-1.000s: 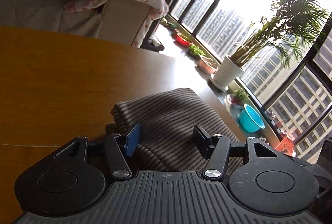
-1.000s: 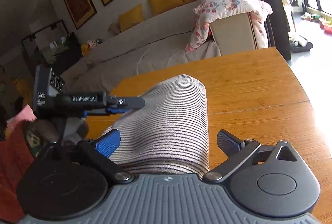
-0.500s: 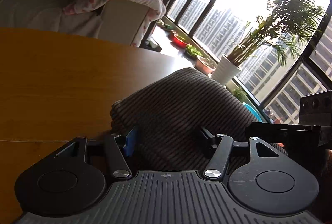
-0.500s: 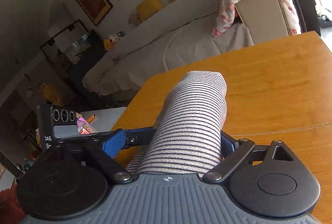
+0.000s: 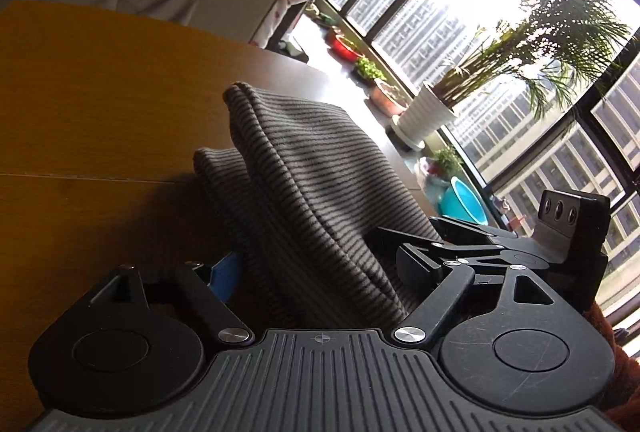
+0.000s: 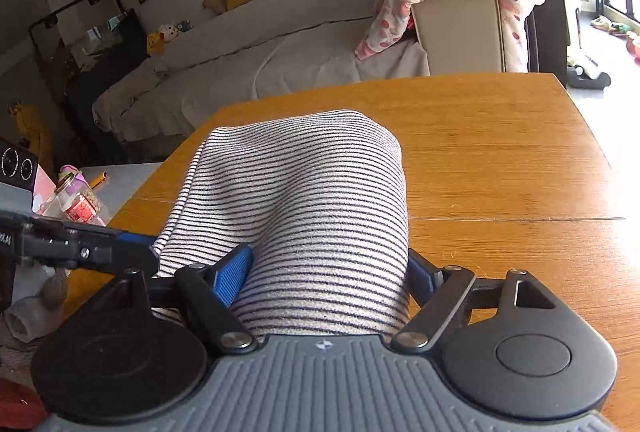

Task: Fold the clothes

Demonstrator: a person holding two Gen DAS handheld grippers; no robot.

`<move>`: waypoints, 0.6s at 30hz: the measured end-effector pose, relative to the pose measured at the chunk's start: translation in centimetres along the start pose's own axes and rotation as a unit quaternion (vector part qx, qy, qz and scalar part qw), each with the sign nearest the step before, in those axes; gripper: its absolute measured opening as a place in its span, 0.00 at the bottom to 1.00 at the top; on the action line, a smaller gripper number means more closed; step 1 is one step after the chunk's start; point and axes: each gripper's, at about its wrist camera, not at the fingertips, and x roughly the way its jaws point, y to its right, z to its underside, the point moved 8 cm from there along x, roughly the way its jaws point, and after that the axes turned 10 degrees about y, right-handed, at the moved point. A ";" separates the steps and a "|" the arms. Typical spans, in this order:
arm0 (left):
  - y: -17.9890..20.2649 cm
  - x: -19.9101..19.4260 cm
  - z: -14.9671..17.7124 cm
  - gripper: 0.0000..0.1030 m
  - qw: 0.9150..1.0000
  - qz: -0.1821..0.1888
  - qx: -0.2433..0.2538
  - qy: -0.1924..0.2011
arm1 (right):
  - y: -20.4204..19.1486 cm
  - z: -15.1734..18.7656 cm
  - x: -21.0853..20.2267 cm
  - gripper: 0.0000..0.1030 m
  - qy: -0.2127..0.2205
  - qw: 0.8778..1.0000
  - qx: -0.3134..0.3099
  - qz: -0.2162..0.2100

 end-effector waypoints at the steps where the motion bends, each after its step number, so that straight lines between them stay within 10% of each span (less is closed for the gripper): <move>1: 0.3 0.2 0.6 0.84 1.000 0.004 0.006 -0.008 | 0.2 0.0 -0.2 0.79 0.000 1.000 0.004 -0.002; 6: 1.2 1.3 2.7 0.59 0.999 0.016 0.035 -0.038 | 1.6 0.1 -1.5 0.83 0.008 0.999 0.036 -0.013; 18: -3.7 6.0 -4.0 0.55 1.000 0.008 0.013 0.011 | 4.0 -4.4 4.9 0.80 0.045 0.999 0.015 0.020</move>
